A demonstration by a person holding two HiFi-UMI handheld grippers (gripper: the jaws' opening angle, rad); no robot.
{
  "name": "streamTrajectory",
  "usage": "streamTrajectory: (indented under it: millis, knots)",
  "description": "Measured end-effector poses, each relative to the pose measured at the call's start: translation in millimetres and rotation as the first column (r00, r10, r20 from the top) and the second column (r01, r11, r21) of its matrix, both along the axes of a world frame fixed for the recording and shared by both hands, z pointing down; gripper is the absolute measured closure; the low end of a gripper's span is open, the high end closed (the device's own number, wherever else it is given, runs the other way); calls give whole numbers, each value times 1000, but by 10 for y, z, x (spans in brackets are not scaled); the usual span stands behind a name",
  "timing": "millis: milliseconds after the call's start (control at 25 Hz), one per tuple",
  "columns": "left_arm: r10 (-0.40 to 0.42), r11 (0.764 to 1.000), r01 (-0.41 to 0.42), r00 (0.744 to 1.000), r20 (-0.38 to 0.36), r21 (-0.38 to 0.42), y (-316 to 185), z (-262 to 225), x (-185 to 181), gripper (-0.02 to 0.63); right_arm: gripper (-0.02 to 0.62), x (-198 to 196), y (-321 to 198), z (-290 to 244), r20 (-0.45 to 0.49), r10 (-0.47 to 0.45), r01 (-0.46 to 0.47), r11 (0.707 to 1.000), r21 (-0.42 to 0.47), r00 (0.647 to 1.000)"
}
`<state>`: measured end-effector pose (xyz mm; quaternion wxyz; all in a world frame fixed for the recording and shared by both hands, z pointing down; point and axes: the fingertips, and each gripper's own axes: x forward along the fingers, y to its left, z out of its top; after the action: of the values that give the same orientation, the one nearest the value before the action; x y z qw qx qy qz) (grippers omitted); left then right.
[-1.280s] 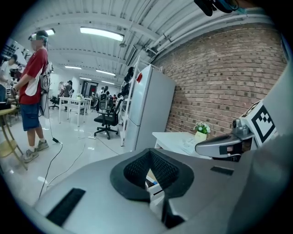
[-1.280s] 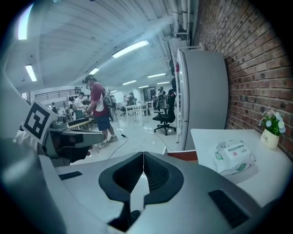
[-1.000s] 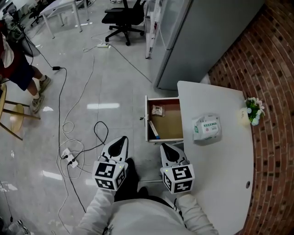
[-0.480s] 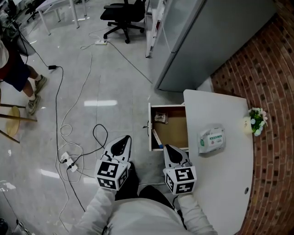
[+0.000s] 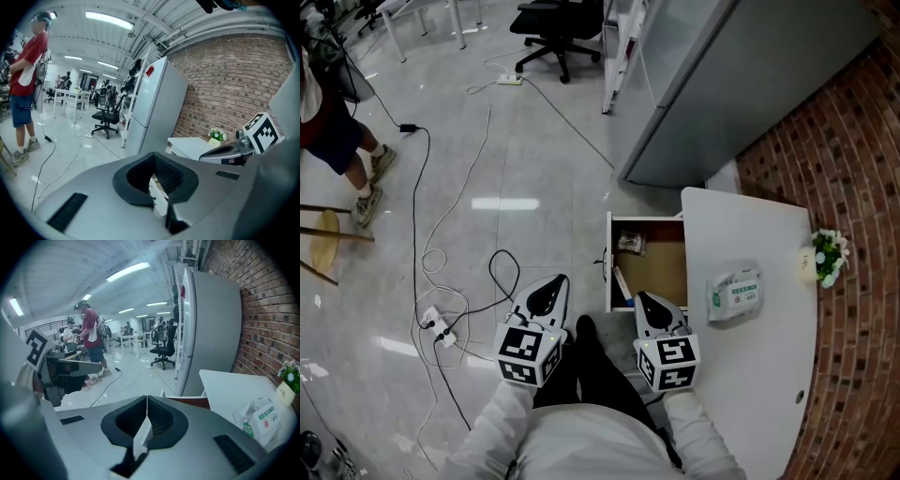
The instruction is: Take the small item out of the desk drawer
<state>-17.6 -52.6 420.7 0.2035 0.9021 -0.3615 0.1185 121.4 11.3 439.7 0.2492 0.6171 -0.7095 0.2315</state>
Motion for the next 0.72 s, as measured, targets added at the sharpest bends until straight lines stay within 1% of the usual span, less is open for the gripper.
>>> streamTrajectory:
  millis: [360, 600, 720]
  knots:
    - [-40, 999, 40, 999, 19, -12, -111, 50, 10, 589, 566, 51, -161, 372, 40, -33, 36, 995, -88, 999]
    - [-59, 998, 60, 998, 35, -27, -139, 137, 35, 589, 561, 75, -212, 660, 21, -78, 80, 985, -156, 997]
    - [-69, 997, 71, 996, 47, -35, -150, 158, 22, 589, 534, 77, -240, 790, 24, -85, 88, 976, -197, 996]
